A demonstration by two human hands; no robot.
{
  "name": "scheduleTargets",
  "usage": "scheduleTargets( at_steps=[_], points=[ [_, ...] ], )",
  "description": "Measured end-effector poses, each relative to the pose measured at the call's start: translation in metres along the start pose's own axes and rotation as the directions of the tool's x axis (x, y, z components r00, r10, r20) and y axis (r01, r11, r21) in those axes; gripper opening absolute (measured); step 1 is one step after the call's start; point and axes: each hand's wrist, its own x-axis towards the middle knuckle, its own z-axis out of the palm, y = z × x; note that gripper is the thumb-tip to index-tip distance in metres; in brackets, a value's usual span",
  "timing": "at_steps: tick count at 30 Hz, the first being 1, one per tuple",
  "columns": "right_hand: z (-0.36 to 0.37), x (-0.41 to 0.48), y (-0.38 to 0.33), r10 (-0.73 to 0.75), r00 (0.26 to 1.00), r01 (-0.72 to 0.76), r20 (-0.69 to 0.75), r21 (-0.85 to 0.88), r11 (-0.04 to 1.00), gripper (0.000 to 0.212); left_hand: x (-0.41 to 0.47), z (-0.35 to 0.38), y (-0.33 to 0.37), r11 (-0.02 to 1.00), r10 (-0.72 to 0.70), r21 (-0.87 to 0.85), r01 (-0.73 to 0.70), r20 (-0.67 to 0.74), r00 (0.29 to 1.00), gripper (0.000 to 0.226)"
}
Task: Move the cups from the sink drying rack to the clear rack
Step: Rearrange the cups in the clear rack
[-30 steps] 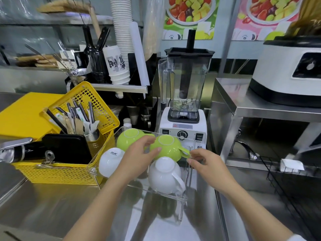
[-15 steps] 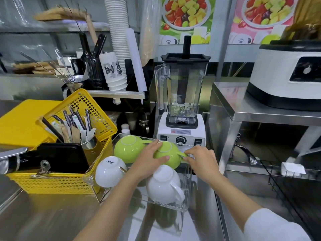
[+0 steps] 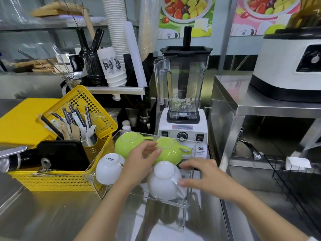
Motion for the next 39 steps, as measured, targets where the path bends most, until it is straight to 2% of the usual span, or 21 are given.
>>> scheduleTargets(
  at_steps=[3, 5, 7, 10, 13, 16, 25, 28, 31, 34, 36, 37, 39],
  points=[
    [0.008, -0.007, 0.004, 0.034, 0.998, -0.023, 0.058, -0.171, 0.985, 0.063, -0.009, 0.003, 0.002, 0.999, 0.002, 0.041, -0.005, 0.072, 0.997, 0.014],
    [0.010, -0.007, 0.005, 0.025, 0.999, -0.018, 0.030, -0.213, 0.977, 0.064, -0.014, 0.005, 0.004, 0.995, -0.009, 0.097, -0.006, 0.153, 0.988, 0.012],
    [0.008, -0.006, 0.005, -0.008, 1.000, 0.010, 0.011, -0.211, 0.977, 0.052, -0.018, 0.008, 0.007, 0.986, 0.001, 0.166, -0.032, 0.186, 0.983, 0.008],
    [0.004, -0.006, 0.005, -0.027, 1.000, 0.029, 0.011, -0.191, 0.981, 0.038, -0.024, 0.009, 0.009, 0.977, 0.016, 0.211, -0.042, 0.123, 0.992, 0.009],
    [0.004, 0.000, -0.001, -0.022, 1.000, 0.022, 0.001, -0.184, 0.983, 0.040, -0.028, 0.009, 0.010, 0.955, 0.036, 0.294, -0.046, 0.039, 0.999, 0.014],
    [0.004, 0.007, -0.002, -0.038, 0.999, 0.034, -0.014, -0.216, 0.976, 0.028, -0.031, 0.009, 0.011, 0.940, 0.045, 0.339, -0.034, -0.024, 0.999, 0.013],
    [-0.003, 0.005, 0.001, -0.037, 0.999, 0.041, 0.022, -0.185, 0.982, 0.021, -0.039, 0.008, 0.016, 0.924, 0.021, 0.382, 0.020, -0.102, 0.995, 0.022],
    [-0.007, 0.003, 0.002, -0.067, 0.998, 0.068, 0.012, -0.200, 0.977, 0.022, -0.041, -0.007, 0.022, 0.928, 0.110, 0.374, -0.010, -0.246, 0.963, 0.024],
    [-0.008, 0.005, -0.003, -0.106, 0.991, 0.086, -0.079, -0.220, 0.972, 0.024, -0.042, -0.039, 0.025, 0.922, 0.198, 0.383, -0.050, -0.356, 0.913, 0.024],
    [-0.001, 0.017, -0.023, -0.185, 0.976, 0.156, -0.114, -0.229, 0.961, 0.017, -0.035, -0.068, 0.017, 0.913, 0.142, 0.406, 0.033, -0.392, 0.909, 0.020],
    [0.010, 0.029, -0.039, -0.243, 0.967, 0.213, -0.076, -0.283, 0.935, 0.016, -0.030, -0.080, 0.007, 0.906, 0.071, 0.410, 0.107, -0.396, 0.915, 0.026],
    [0.017, 0.036, -0.046, -0.275, 0.960, 0.238, -0.051, -0.367, 0.899, 0.018, -0.029, -0.084, 0.003, 0.899, 0.043, 0.415, 0.138, -0.398, 0.916, 0.030],
    [0.033, 0.051, -0.058, -0.347, 0.938, 0.283, -0.002, -0.577, 0.767, 0.025, -0.031, -0.090, -0.006, 0.878, 0.000, 0.439, 0.189, -0.396, 0.918, 0.035]
  ],
)
